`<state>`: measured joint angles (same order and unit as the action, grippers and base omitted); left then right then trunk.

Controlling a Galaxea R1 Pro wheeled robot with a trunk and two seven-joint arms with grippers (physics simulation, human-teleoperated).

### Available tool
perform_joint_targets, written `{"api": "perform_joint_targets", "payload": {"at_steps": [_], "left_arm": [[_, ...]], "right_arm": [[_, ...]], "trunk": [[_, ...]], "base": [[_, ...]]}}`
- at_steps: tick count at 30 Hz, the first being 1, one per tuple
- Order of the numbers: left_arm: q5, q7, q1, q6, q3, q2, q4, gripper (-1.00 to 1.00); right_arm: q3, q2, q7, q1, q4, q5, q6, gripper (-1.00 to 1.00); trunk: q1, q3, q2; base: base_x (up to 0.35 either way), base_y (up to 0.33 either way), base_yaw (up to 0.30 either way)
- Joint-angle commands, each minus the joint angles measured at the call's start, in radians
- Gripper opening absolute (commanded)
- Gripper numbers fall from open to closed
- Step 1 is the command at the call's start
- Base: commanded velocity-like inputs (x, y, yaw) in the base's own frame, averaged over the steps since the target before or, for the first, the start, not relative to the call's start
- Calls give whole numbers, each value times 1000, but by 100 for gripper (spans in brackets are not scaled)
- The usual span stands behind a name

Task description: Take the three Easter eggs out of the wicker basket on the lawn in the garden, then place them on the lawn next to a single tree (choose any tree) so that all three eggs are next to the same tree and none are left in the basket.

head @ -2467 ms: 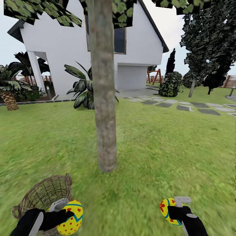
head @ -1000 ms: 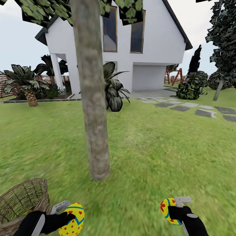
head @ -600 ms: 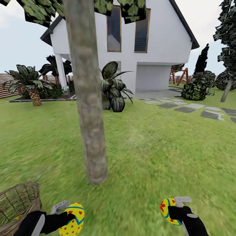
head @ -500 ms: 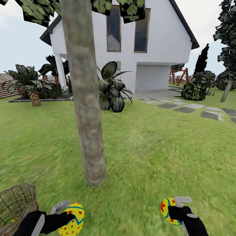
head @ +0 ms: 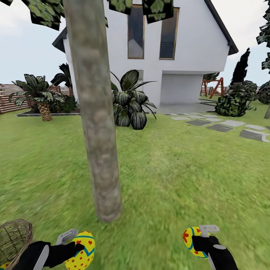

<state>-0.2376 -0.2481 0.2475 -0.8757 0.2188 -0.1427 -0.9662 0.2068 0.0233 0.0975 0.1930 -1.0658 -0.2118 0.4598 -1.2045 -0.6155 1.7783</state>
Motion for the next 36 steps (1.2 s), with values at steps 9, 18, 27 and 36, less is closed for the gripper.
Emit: {"api": "perform_joint_targets", "payload": {"at_steps": [9, 18, 27, 36], "left_arm": [[4, -4, 1, -5, 1, -3, -2, -100], [4, -4, 1, -5, -1, -1, -1, -100], [4, -2, 1, -5, -1, 1, 0, -100], [5, -2, 1, -5, 1, -3, -4, -100]], "right_arm": [[2, -2, 10, 0, -1, -11, 6, -100], [2, -2, 10, 0, 0, -11, 7, -100], [2, -2, 10, 0, 4, -10, 7, -100], [1, -2, 10, 0, 20, -10, 6, -100]], "trunk": [[-1, -1, 0], [-1, -1, 0], [-31, -26, 56], [-66, -54, 119]], "base": [[338, 0, 226], [320, 0, 3], [14, 0, 0], [0, 0, 0]]}}
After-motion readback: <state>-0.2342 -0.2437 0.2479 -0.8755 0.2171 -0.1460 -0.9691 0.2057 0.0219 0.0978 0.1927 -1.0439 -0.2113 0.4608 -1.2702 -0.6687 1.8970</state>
